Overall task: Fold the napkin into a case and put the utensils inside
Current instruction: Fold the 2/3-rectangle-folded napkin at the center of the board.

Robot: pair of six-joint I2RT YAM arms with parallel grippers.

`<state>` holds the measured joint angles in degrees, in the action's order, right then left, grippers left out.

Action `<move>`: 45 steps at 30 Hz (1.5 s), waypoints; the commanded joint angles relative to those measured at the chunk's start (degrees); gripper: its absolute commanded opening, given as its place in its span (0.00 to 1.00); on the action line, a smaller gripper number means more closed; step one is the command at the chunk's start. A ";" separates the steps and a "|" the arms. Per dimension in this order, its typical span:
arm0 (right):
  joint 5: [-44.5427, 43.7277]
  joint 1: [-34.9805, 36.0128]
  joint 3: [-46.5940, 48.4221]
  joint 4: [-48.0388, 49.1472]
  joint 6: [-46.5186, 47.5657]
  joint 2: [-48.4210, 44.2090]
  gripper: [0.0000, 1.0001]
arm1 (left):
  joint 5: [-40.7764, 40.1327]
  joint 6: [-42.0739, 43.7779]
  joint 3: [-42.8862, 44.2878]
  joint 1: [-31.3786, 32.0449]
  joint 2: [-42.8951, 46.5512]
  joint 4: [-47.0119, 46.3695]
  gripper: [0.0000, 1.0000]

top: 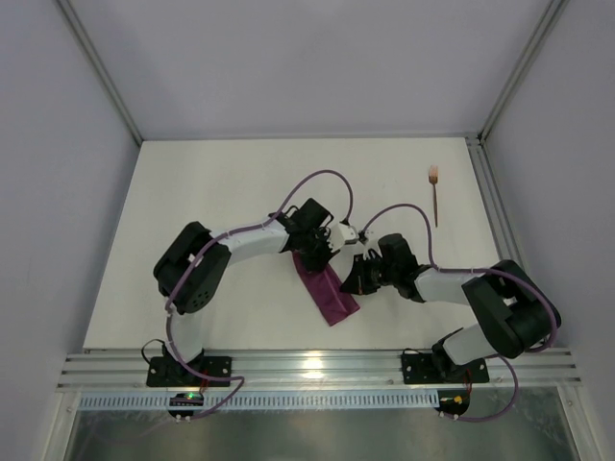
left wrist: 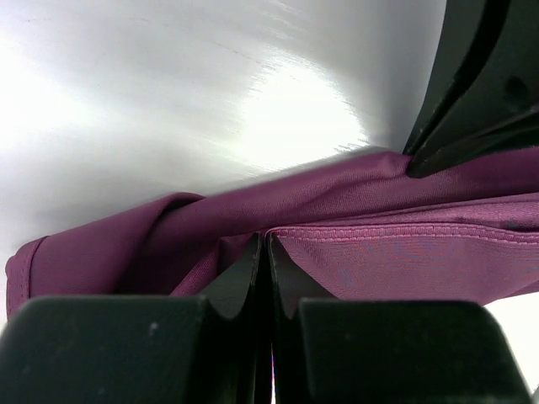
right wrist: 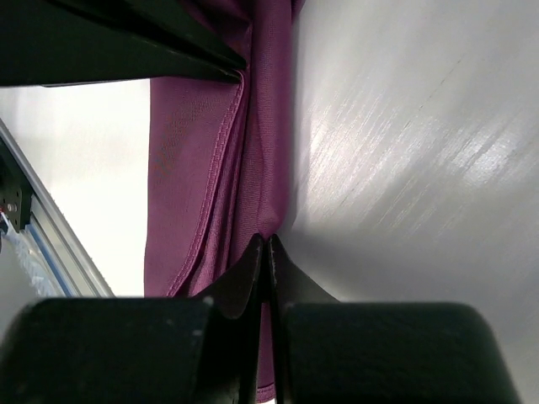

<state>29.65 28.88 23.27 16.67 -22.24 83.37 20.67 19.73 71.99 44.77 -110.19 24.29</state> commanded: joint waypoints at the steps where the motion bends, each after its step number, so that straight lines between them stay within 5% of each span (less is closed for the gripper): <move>1: -0.03 0.38 0.20 -1.20 2.99 1.09 0.04 | -0.71 -2.59 1.84 -0.04 -1.95 -1.88 0.05; 4: 0.32 0.30 0.29 -0.93 2.90 0.91 0.04 | -1.33 -3.38 1.84 -0.04 -2.74 -1.79 0.05; 12: 0.50 0.30 1.25 -4.61 2.11 -4.69 0.32 | -2.65 -4.35 1.67 -0.30 -4.42 -1.62 0.05; 20: -9.42 0.30 4.59 -18.85 2.03 -10.33 0.40 | -2.30 -4.70 1.23 -0.83 -5.21 -1.79 0.04; 28: -19.17 0.21 2.40 -22.72 -1.67 -18.94 0.44 | -2.12 -4.52 1.14 -0.83 -5.30 -1.62 0.05; 34: -22.35 1.35 4.33 -27.12 0.61 -28.61 0.43 | -2.03 -4.87 1.40 -0.83 -5.21 -1.71 0.05; 36: -21.48 2.83 3.20 -25.99 0.36 -29.93 0.26 | -2.03 -4.87 1.49 -0.83 -5.12 -1.71 0.05; 40: -17.00 7.75 -1.37 -13.01 -2.72 -30.91 0.06 | -2.30 -4.96 1.49 -0.83 -5.03 -1.62 0.05; 45: -16.55 13.74 -3.93 -0.34 -5.09 -25.38 0.04 | -2.30 -5.05 1.49 -0.83 -5.03 -1.44 0.05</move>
<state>12.38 41.15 20.36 4.73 -24.91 55.59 20.64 15.09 73.93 44.23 -112.46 21.50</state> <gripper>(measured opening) 0.039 0.050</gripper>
